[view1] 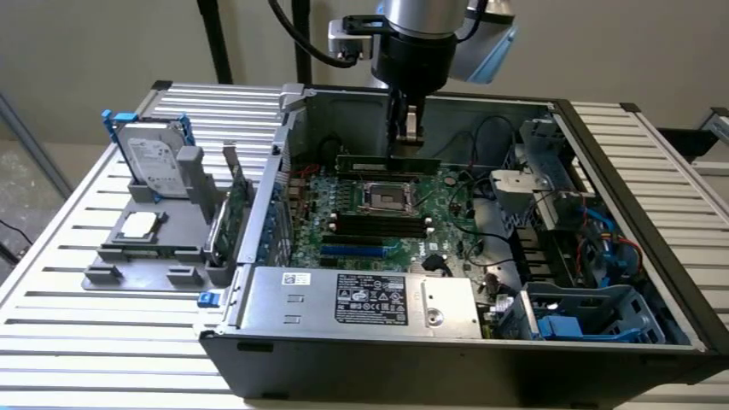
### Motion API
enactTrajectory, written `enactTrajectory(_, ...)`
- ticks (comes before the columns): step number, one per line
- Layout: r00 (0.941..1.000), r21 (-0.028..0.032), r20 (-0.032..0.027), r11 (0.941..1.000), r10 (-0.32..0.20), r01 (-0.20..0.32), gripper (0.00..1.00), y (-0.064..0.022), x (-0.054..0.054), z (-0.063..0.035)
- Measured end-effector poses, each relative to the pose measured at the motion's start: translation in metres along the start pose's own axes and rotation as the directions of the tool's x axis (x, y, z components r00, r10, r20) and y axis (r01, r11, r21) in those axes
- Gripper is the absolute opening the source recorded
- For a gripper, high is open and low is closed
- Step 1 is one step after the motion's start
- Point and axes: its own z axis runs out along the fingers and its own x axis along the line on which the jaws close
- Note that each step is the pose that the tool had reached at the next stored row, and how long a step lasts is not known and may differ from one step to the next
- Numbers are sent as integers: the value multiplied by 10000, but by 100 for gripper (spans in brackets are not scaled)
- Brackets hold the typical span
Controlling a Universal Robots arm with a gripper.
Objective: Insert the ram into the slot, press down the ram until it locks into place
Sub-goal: 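Insert the ram into the slot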
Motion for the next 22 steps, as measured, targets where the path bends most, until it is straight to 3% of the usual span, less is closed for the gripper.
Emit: enactTrajectory(22, 9998, 2, 7, 9998, 196, -196, 14, -4, -23, 400)
